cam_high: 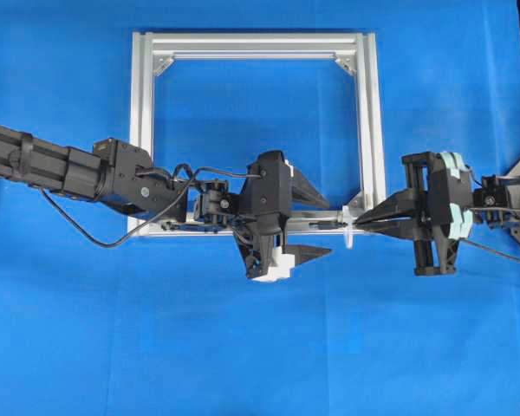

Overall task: Insert the wire through the string loop located on the right side.
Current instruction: 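Move the left gripper to the plug emerging from the loop, open, then close the left gripper on the USB plug beyond the loop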

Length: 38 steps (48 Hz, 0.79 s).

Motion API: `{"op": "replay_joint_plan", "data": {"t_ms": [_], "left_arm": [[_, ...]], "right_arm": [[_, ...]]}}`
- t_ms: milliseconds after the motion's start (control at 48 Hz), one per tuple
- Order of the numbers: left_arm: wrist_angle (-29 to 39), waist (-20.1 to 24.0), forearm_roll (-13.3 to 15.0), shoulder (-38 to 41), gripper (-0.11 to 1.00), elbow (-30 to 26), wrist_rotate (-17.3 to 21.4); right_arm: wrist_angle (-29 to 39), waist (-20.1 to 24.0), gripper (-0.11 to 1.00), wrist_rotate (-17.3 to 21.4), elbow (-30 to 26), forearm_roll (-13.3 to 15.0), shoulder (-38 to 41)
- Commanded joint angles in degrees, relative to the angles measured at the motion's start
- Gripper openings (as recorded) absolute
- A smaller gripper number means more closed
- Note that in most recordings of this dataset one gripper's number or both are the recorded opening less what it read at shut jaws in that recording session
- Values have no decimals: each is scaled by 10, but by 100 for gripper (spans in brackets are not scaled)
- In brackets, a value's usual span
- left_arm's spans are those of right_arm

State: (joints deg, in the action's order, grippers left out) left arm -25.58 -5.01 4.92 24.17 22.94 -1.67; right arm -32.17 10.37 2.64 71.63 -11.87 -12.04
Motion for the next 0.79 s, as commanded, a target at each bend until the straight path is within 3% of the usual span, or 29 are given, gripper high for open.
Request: {"op": "replay_joint_plan", "data": {"t_ms": [0,604,708,771], "left_arm": [[-3,3,-1,-11,85,-12,0],[-1,3,-2,-10,84,-13,0],[5,3,-1,-10,81,-15,-4],[11,3,-1,-10,70,-18,-4]], "right_arm": [[-5,-1,-4,-1,-9,1,-4],[-5,-1,-4,-1,-9,1,-4],[-6,-1,-4,-1,-9,1,-4],[-6,-1,-4,-1,-10,1,-4]]}}
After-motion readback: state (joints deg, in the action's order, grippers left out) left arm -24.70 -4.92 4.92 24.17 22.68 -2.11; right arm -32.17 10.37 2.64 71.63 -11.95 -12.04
